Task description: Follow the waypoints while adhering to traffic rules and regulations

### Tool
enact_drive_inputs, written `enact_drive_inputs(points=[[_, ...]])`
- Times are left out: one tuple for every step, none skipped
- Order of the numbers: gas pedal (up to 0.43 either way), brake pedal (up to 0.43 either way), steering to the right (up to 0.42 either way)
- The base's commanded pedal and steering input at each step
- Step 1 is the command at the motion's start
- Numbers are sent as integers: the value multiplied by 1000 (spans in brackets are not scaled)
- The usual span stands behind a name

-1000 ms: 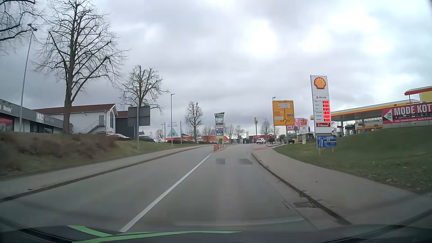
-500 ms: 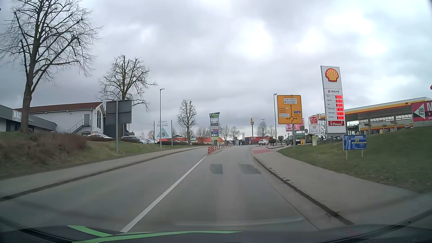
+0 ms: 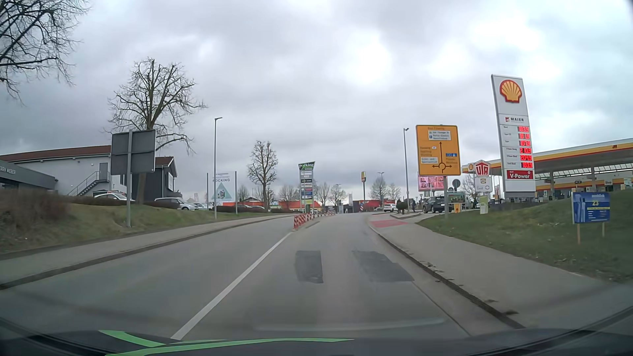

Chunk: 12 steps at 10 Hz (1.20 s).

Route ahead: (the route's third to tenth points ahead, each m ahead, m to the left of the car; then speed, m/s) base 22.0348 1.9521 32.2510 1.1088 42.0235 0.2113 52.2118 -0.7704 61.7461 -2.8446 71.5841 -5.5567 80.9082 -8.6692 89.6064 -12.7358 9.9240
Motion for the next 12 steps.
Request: enact_drive_inputs(points=[[110, 0, 16], [110, 0, 16], [110, 0, 16], [110, 0, 16], [110, 0, 16], [110, 0, 16], [110, 0, 16], [110, 0, 16], [110, 0, 16], [110, 0, 16], [110, 0, 16], [110, 0, 16]])
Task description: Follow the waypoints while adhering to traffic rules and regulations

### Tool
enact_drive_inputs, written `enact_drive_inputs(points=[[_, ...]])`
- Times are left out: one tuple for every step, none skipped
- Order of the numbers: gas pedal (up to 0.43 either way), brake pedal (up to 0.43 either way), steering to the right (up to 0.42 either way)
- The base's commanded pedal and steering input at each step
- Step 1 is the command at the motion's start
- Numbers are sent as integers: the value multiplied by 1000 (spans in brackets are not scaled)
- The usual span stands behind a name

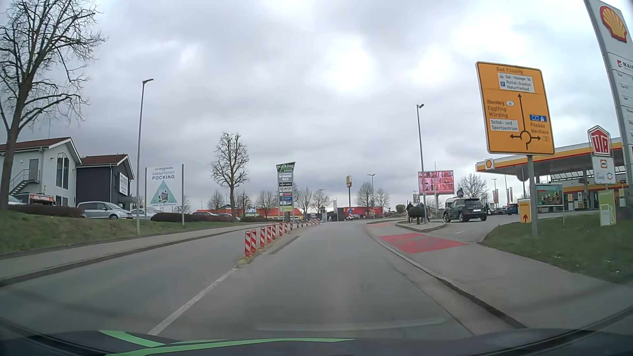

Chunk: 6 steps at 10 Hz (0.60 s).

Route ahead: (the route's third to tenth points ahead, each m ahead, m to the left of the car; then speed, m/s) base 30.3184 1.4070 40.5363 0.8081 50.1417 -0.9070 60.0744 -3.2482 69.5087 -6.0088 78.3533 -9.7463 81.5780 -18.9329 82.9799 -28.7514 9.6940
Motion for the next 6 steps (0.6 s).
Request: enact_drive_inputs(points=[[110, 0, 16], [110, 0, 16], [110, 0, 15], [110, 0, 15], [110, 0, 15], [110, 0, 14]])
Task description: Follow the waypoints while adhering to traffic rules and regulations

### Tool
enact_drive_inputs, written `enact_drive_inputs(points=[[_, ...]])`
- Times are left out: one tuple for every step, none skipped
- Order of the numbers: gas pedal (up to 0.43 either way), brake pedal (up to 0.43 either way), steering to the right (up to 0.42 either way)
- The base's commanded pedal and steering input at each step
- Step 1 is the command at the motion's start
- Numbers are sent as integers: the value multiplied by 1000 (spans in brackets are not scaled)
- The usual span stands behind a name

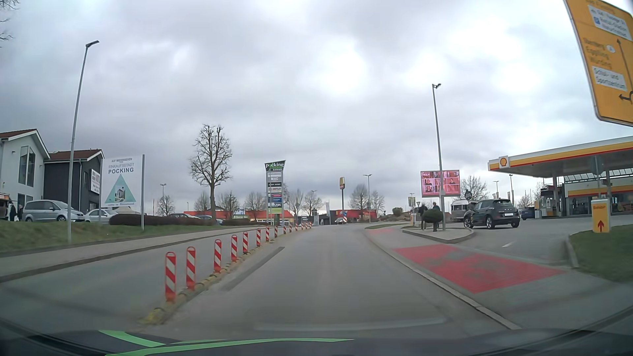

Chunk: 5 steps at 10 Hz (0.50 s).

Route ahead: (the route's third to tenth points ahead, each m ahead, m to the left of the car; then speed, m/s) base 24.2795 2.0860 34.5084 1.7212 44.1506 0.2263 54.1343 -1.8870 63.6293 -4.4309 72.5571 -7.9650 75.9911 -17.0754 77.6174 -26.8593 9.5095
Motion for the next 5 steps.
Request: enact_drive_inputs(points=[[110, 0, 13], [110, 0, 13], [110, 0, 13], [110, 0, 13], [110, 0, 12]])
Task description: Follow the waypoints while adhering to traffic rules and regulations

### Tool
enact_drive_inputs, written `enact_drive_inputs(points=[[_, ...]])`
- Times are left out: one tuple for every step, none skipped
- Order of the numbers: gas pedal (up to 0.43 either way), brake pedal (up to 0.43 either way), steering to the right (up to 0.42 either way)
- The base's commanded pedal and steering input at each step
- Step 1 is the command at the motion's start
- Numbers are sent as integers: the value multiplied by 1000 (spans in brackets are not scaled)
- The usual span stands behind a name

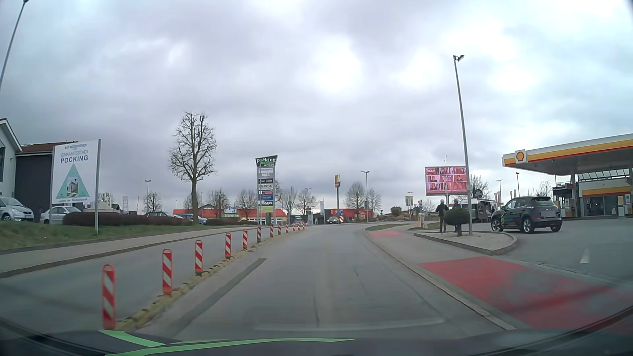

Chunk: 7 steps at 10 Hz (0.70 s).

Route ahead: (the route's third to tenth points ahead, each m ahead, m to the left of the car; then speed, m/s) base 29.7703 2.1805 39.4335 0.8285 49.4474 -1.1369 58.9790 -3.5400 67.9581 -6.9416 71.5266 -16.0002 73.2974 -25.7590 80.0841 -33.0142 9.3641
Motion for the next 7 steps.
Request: enact_drive_inputs(points=[[110, 0, 13], [110, 0, 13], [110, 0, 12], [110, 0, 12], [110, 0, 12], [110, 0, 12], [110, 0, 12]])
